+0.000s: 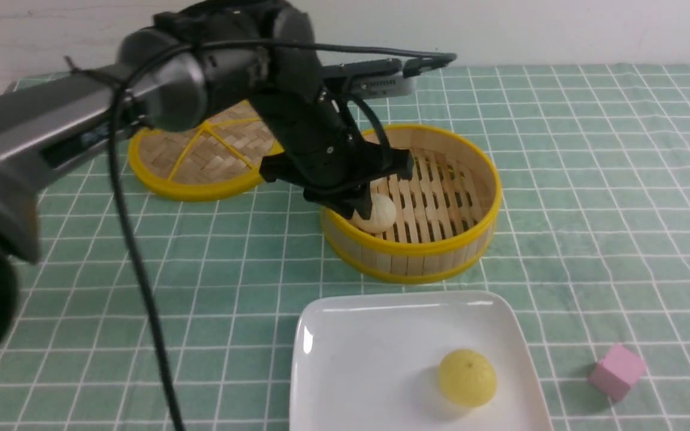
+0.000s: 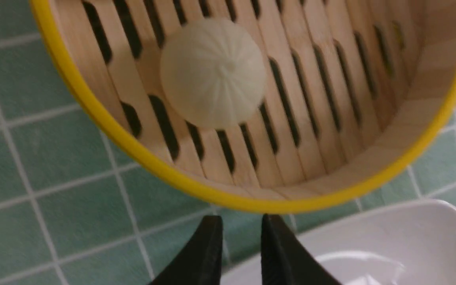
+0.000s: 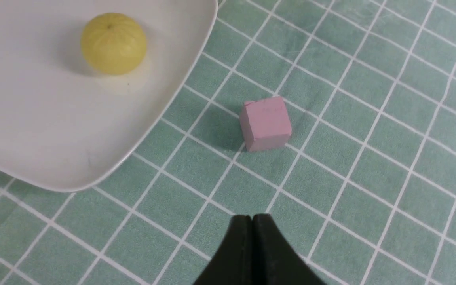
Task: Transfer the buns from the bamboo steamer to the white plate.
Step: 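Reach into the bamboo steamer and grasp a bun with the left gripper, then carry the bun from the bamboo steamer to the plate with the left gripper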
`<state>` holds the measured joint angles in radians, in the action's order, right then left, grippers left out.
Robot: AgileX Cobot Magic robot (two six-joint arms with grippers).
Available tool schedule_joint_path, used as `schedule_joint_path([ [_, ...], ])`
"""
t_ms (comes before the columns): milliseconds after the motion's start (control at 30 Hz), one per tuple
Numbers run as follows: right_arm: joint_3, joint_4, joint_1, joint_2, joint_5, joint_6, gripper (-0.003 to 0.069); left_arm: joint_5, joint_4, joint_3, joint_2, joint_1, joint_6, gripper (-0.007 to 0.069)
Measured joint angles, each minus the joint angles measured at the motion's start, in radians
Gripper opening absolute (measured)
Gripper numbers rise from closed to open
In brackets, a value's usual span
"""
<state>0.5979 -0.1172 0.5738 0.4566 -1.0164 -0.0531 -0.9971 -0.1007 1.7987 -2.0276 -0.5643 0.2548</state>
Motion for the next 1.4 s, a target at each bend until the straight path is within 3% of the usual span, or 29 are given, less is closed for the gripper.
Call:
schedule_joint_path([
  [167,-0.001,-0.030,0.000,-0.004,0.002,-0.001,-0.0005,-0.064,0.133,0.212,-0.125,-0.040,0.084,0.0311],
  [433,-0.001,-0.033,0.000,-0.005,0.002,-0.002,-0.0002,-0.078,0.149,0.300,-0.231,-0.048,0.099,0.0314],
  [567,-0.001,-0.033,0.000,-0.005,0.011,-0.003,0.0001,-0.039,0.156,0.301,-0.270,-0.048,0.100,0.0255],
  [767,-0.006,-0.028,0.000,-0.005,0.029,-0.004,0.0005,-0.031,0.154,0.316,-0.287,-0.048,0.100,0.0056],
  [833,-0.010,-0.025,0.000,-0.005,0.029,-0.004,0.0005,-0.073,0.122,0.337,-0.275,-0.048,0.091,0.0029],
  [1000,-0.011,-0.023,0.000,-0.005,0.035,-0.004,0.0006,-0.207,0.025,0.421,-0.166,-0.048,-0.042,0.0025],
  [1167,-0.011,-0.023,0.000,-0.005,0.033,-0.004,0.0011,-0.240,0.024,0.457,0.045,-0.049,-0.103,0.0024],
  [1333,-0.011,-0.022,0.000,-0.005,0.025,-0.004,0.0015,-0.245,0.009,0.324,0.198,-0.067,-0.107,0.0024],
  [1400,-0.011,-0.022,0.000,-0.005,0.025,-0.004,0.0016,-0.245,0.009,0.175,0.260,-0.108,-0.104,0.0024],
])
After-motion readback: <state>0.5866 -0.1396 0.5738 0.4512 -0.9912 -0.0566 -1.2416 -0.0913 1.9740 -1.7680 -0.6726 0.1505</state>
